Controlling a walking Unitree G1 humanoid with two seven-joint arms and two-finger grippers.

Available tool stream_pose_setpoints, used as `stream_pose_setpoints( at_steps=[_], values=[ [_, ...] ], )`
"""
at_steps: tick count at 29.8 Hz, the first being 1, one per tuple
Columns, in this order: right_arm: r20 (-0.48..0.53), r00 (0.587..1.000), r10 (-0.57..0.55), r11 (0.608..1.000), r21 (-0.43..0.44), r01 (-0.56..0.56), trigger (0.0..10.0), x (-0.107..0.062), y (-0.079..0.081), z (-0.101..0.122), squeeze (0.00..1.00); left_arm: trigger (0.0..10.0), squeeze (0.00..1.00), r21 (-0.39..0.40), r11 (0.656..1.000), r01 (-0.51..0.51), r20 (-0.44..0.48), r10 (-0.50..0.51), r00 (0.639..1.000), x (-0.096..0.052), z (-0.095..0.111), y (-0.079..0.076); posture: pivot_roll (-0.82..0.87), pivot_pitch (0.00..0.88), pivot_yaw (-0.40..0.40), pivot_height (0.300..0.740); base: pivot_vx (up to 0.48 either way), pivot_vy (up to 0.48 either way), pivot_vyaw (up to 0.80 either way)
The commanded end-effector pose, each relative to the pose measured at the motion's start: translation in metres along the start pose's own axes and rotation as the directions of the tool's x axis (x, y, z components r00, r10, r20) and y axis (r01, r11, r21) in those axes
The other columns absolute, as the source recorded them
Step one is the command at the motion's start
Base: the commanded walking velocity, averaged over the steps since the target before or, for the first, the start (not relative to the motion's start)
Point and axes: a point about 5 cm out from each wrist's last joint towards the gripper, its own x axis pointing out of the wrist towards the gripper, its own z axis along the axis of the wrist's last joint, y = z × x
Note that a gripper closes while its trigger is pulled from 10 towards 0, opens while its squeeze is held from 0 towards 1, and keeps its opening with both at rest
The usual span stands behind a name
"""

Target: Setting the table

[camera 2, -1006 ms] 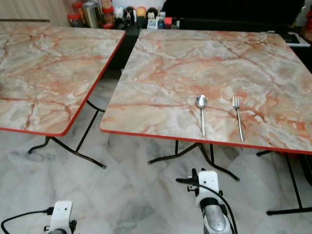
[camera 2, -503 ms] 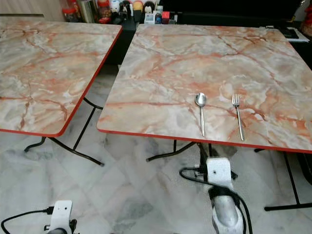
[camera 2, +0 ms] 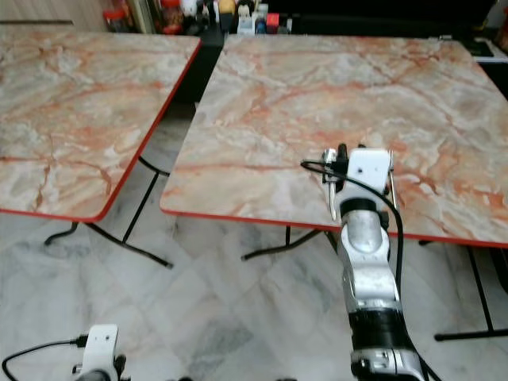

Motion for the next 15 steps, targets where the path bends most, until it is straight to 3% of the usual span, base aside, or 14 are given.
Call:
stream_pose_setpoints(
  at_steps=[1,15],
  values=[
    [-0.038,0.999,-0.032,0.999,0.026,0.033,10.0,0.0051,-0.0028,0.0000,0.00,10.0,0.00,-0.011,1.000,-0.006,-0.026,0.005,1.000,-0.0015,-0.0076,0.0019,-0.06,0.160,0.030,0.740,0.300,0.000,0.00],
    [-0.075,0.997,-0.020,0.999,0.034,0.022,10.0,0.0109,0.0053,0.0012,0.00,10.0,0.00,-0.012,1.000,-0.007,-0.025,0.006,1.000,-0.0012,-0.0068,0.0029,-0.06,0.182,0.030,0.740,0.335,0.000,0.00]
  ],
)
